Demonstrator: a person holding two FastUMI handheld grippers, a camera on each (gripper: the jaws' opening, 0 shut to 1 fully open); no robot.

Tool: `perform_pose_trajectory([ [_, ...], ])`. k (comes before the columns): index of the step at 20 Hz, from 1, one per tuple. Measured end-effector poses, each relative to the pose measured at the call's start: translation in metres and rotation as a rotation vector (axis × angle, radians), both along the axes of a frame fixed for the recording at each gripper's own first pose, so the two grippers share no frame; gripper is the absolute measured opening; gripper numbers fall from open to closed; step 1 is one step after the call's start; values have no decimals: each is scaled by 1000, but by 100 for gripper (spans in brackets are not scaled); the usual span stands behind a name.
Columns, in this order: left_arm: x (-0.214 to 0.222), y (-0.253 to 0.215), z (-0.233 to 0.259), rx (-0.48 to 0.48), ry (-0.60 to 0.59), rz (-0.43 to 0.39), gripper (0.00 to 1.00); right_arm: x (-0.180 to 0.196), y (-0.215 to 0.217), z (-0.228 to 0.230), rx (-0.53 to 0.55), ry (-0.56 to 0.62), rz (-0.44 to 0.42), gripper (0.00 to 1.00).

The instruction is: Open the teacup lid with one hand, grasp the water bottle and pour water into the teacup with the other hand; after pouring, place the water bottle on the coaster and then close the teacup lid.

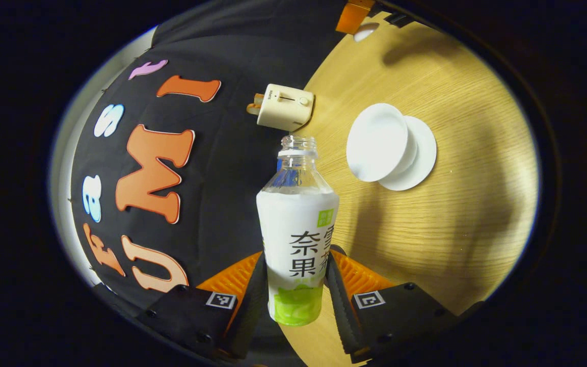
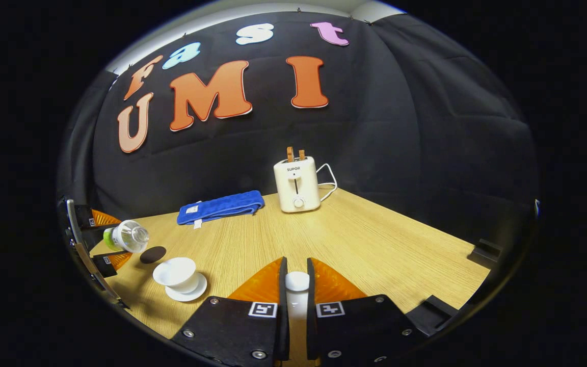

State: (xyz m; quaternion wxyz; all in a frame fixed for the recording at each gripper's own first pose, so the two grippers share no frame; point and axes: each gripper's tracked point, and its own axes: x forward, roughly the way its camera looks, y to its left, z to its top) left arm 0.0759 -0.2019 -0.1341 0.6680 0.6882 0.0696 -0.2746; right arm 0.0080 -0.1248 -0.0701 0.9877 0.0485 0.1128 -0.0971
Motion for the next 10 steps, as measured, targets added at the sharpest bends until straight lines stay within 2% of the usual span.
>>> perform_pose_trajectory([
  [4,4,-1,-4,91,7,-29,71,-2,-1,-1,5,4,4,13],
  [5,7,-2,-3,118,-7,-40,67,-2,-1,-1,7,3,3,13],
  [8,10,-5,4,174,-50,-68,70,-3,-3,-2,17,2,1,13],
  [10,7,-8,6,195,-59,-88,67,-3,-2,-2,19,3,1,13],
])
